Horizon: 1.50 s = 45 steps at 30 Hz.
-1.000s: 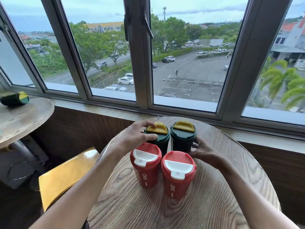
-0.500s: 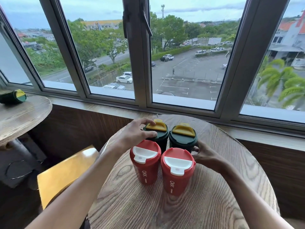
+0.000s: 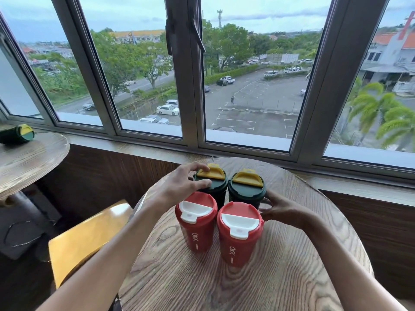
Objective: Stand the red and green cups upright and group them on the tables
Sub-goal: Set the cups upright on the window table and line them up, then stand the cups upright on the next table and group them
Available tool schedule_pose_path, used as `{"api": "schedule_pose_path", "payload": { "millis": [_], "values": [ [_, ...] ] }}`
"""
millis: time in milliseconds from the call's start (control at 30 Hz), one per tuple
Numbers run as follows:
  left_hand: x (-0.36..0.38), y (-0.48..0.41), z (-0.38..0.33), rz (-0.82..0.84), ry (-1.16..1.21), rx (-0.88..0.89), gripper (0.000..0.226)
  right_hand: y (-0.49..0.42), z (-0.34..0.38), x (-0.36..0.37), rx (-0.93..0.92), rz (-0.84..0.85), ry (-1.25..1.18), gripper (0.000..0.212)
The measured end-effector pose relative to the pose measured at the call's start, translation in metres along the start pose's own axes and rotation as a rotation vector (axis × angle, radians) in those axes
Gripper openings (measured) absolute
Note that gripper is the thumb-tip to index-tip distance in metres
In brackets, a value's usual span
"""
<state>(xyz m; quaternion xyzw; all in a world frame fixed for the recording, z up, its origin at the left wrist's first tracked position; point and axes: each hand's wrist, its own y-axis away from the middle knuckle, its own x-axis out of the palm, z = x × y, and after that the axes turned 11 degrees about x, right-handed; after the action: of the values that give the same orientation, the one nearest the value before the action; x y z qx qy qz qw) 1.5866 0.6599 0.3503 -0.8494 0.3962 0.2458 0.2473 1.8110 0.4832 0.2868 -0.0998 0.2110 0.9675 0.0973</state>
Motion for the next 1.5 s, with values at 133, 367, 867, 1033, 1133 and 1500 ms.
{"api": "schedule_pose_path", "payload": {
  "millis": [133,367,867,1033,1133,1500],
  "values": [
    [0.001,0.0,-0.001,-0.071,0.076,0.017,0.031,0.001,0.008,-0.013,-0.043,-0.129,0.118,0.063],
    [-0.007,-0.008,-0.007,-0.227,-0.013,0.043,0.029,0.001,0.048,-0.024,-0.272,-0.55,0.122,0.023],
    [-0.105,0.042,0.006,-0.442,-0.301,-0.087,0.023,-0.055,0.204,0.085,-0.564,-0.322,0.482,0.023],
    [-0.186,0.105,0.038,-0.547,-0.386,-0.166,0.022,-0.077,0.26,0.186,-0.628,-0.212,0.552,0.027],
    [-0.243,0.148,0.065,-0.597,-0.427,-0.225,0.02,-0.093,0.291,0.262,-0.656,-0.161,0.578,0.026],
    [-0.416,0.275,0.188,-0.697,-0.436,-0.385,0.013,-0.162,0.35,0.515,-0.624,0.038,0.44,0.027]
  ]
}}
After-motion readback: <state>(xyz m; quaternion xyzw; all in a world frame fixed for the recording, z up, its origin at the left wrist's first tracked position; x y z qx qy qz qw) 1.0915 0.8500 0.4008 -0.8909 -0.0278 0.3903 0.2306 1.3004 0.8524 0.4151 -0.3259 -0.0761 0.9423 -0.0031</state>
